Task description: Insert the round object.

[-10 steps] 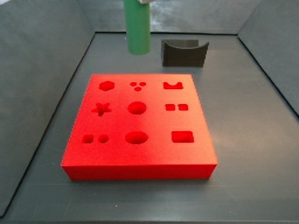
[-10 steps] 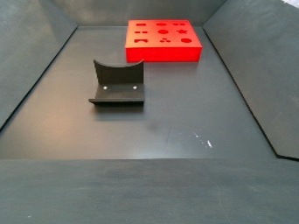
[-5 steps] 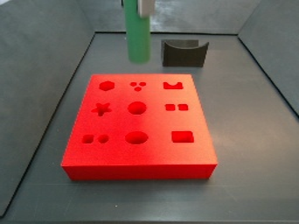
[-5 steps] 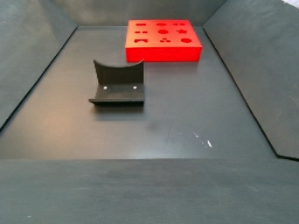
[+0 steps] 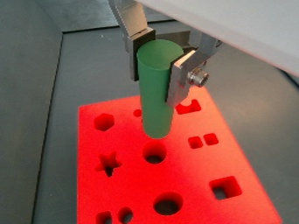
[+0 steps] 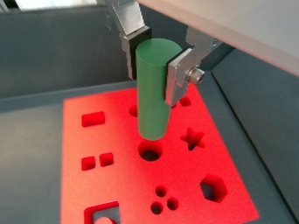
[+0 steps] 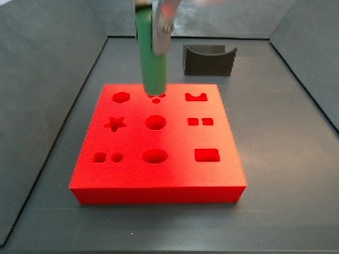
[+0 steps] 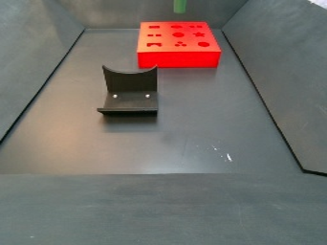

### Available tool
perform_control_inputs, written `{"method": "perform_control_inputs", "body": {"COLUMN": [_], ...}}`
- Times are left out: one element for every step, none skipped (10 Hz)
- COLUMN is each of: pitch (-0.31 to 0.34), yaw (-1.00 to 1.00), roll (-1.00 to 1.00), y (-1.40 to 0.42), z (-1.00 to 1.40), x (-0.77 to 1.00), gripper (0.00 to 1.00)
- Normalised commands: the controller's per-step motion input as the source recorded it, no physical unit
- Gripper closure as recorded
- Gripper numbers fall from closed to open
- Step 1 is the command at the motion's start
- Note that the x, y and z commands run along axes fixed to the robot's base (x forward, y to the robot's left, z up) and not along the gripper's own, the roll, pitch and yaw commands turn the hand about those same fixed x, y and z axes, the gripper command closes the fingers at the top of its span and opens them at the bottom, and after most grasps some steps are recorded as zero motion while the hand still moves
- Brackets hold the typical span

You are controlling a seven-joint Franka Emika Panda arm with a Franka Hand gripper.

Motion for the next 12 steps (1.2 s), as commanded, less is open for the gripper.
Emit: {"method": "perform_control_inputs", "body": {"pitch": [-0.076, -0.069, -0.057, -0.044, -0.046, -0.043, -0.02, -0.05, -0.057, -0.036, 0.0, 0.0], "yaw": [-0.01, 0.0, 0.0, 0.0, 0.0, 0.0, 0.01, 0.03, 0.07, 0.13, 0.1, 0.07], "roll": [-0.06, -0.14, -0.15, -0.19, -0.19, -0.06, 0.0, 0.0, 0.0, 0.0, 0.02, 0.03], "y": [0.0, 0.05, 0.07, 0.11, 0.05, 0.0, 0.0, -0.13, -0.05, -0.01, 0.0, 0.0], "z": [-0.5, -0.42, -0.37, -0.31, -0.19, -0.06, -0.06, -0.13, -0.24, -0.25, -0.18, -0.06], "x": [0.0, -0.02, -0.01, 0.0, -0.04, -0.06, -0.04, 0.03, 0.33, 0.38, 0.13, 0.0], "gripper": [1.0, 1.0, 1.0, 1.0, 1.0, 1.0, 1.0, 1.0, 1.0, 1.0, 1.0, 1.0]}}
